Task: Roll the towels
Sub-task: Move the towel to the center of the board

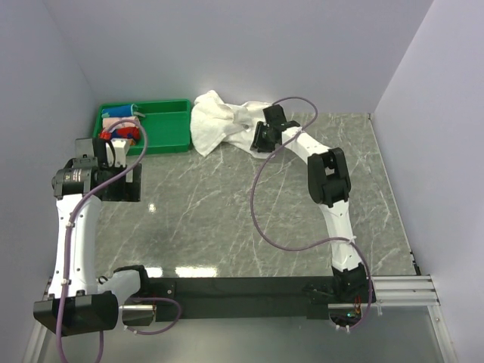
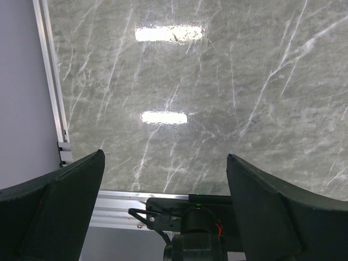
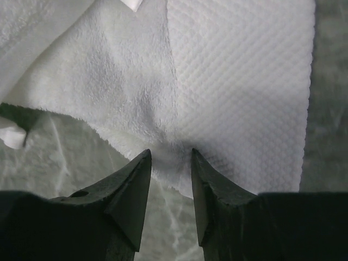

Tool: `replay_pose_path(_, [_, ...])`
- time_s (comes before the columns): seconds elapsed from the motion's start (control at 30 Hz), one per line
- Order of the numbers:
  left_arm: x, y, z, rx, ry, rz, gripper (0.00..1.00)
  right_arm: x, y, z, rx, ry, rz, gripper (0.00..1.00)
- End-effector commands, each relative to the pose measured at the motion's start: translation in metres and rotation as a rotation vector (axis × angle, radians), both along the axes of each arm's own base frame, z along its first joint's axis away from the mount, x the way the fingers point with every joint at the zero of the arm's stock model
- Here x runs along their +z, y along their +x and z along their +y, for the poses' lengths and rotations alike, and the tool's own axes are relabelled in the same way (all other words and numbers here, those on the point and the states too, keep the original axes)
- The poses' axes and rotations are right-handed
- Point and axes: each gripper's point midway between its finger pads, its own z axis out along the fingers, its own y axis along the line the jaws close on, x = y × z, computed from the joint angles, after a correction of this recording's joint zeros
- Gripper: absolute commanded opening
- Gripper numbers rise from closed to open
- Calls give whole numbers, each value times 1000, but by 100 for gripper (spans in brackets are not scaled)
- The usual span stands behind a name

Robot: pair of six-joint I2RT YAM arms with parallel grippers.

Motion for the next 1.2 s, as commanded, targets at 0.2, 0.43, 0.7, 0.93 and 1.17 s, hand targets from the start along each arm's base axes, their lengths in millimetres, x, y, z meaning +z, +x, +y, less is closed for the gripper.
replay_pose_path(0.2, [22, -8, -8, -30, -16, -79, 100, -60, -160, -95, 217, -462, 389, 36])
replay_pose_path(0.43, [16, -19, -35, -195, -94, -126, 99, -56, -295, -105, 408, -374, 692, 4])
replay_pose_path(0.7, [18, 39, -99, -484, -326, -239, 98, -1, -288, -175, 343, -468, 451, 1])
replay_pose_path(0.93, [-8, 108, -192, -709, -318, -165, 89, 37, -270, -216, 247, -384, 342, 12])
replay_pose_path(1.17, [-17, 135, -325, -936, -268, -219, 86, 72, -260, -250, 183, -382, 157, 64])
